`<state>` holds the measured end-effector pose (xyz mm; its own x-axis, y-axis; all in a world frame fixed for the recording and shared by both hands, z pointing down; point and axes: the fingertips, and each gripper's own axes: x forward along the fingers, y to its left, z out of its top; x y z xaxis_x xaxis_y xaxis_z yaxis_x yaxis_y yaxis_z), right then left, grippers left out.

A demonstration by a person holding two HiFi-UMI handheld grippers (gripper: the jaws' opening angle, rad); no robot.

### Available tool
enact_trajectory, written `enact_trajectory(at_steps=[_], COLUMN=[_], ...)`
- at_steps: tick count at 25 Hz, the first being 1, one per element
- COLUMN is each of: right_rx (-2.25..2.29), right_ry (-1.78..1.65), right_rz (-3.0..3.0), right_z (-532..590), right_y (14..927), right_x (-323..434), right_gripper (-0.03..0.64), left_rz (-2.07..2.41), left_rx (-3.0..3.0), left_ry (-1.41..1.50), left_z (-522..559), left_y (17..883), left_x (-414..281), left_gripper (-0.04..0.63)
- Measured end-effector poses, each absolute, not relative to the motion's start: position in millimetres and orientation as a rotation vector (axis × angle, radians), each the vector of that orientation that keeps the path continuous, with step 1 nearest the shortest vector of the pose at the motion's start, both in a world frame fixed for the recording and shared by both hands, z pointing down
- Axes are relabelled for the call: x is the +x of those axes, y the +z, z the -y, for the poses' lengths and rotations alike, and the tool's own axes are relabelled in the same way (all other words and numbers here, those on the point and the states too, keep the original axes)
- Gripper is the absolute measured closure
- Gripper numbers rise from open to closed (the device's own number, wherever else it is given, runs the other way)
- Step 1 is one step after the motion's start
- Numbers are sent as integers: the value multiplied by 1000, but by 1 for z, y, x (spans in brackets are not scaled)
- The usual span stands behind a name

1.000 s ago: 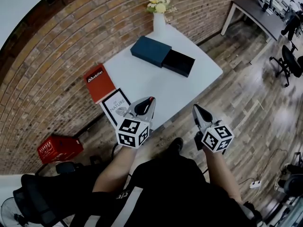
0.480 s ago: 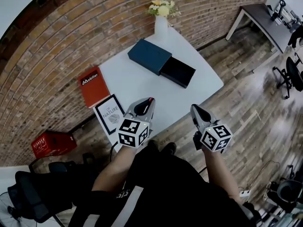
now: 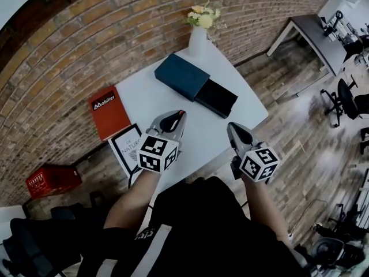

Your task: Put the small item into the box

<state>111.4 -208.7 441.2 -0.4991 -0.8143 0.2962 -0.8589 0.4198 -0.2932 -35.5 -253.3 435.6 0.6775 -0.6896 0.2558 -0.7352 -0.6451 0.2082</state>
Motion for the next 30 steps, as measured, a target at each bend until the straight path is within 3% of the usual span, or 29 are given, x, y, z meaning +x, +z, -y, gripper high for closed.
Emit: enact_trajectory(at_steps=[13, 30], right_rx=[1409, 1236], right_ry=[666, 832], right_rz=[2593, 2590], right_z=[281, 332], right_y=[461, 532], right_x=[149, 233], right_gripper=[615, 615], left_rz=[1182, 1197], left_rx=[2533, 2373], left_ry=[272, 493], left_z=[312, 360], left_y=[447, 527], left_x=[10, 115], left_gripper=[577, 575])
